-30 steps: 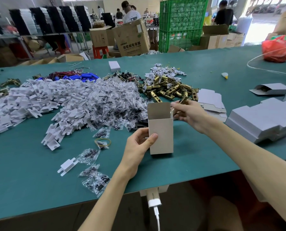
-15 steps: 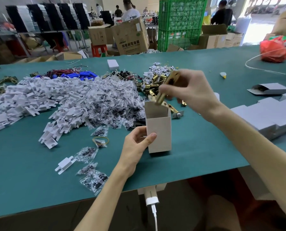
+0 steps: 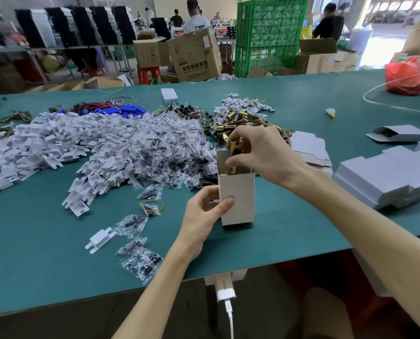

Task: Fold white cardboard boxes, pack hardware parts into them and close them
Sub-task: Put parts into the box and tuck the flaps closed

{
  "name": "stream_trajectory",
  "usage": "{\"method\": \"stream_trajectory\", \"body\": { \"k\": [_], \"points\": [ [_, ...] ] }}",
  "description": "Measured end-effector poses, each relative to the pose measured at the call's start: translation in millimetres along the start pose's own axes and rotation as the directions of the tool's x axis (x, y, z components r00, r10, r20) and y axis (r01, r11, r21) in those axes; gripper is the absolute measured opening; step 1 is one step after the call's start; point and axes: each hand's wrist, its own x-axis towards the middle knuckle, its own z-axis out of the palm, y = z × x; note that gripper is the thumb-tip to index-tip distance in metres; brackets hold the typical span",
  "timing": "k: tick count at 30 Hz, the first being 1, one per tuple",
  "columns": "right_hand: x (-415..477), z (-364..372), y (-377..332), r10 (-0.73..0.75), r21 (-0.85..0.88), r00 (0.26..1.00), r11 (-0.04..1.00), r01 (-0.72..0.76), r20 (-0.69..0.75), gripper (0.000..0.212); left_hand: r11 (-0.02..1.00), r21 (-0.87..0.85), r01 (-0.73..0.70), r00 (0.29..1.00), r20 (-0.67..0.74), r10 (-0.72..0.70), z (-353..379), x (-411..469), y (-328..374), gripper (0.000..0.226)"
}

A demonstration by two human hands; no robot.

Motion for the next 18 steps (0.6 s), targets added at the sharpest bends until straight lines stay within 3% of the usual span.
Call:
{"method": "stream_trajectory", "body": {
  "k": [8, 13, 18],
  "points": [
    [0, 2, -4, 0.065, -0.202, 0.964, 0.979, -0.013, 0.257, 0.022, 1.0, -0.014, -0.009, 1.0, 0.03, 0.009, 1, 0, 0, 0.036],
    [-3, 3, -14, 0.146, -0.346, 0.9, 0.938, 0.006, 0.411, 0.02, 1.0, -0.023, -0.014, 0.999, 0.044, 0.015, 1, 0, -1, 0.036],
    [-4, 5, -20, 0.237, -0.282, 0.87, 0.952, -0.119, 0.433, 0.019, 1.0, -0.012, -0.01, 0.999, 0.041, 0.01, 0, 0, -2, 0.034]
  ]
}}
